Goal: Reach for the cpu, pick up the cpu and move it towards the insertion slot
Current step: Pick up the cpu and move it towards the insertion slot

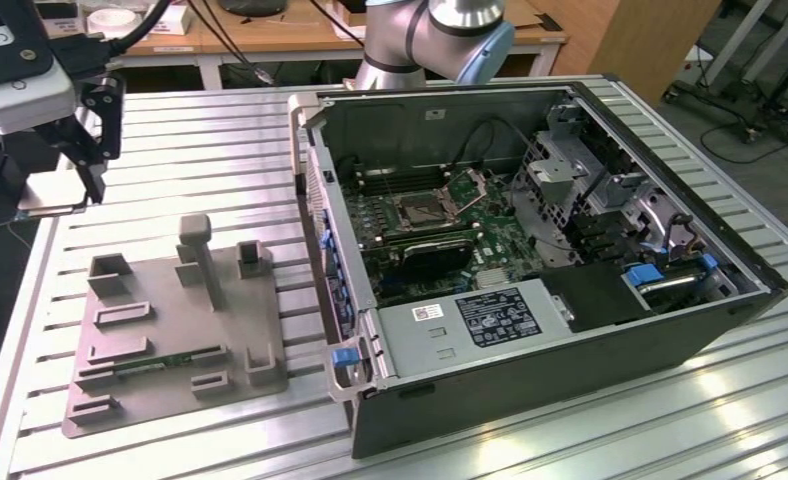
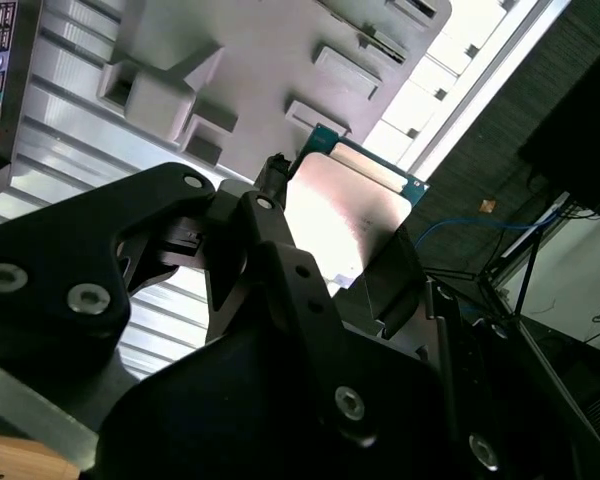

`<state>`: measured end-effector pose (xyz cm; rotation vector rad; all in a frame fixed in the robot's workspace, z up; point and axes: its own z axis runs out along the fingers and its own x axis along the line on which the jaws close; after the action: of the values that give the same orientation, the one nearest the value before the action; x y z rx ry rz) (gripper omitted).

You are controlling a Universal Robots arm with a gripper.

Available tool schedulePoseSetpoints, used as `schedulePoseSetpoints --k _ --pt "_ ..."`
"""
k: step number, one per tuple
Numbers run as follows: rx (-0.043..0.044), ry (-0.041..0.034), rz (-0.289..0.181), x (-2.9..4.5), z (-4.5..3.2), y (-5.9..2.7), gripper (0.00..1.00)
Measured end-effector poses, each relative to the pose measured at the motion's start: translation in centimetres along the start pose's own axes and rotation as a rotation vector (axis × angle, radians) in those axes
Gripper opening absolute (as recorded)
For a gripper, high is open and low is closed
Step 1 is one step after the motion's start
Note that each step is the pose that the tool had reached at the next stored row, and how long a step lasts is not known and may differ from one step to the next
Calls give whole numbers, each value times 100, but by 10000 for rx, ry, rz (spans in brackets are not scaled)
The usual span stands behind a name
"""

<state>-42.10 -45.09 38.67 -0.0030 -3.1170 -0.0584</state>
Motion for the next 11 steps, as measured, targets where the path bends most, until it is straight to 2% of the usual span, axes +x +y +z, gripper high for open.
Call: schedulePoseSetpoints --k 11 --pt "0 -1 0 -44 -1 0 55"
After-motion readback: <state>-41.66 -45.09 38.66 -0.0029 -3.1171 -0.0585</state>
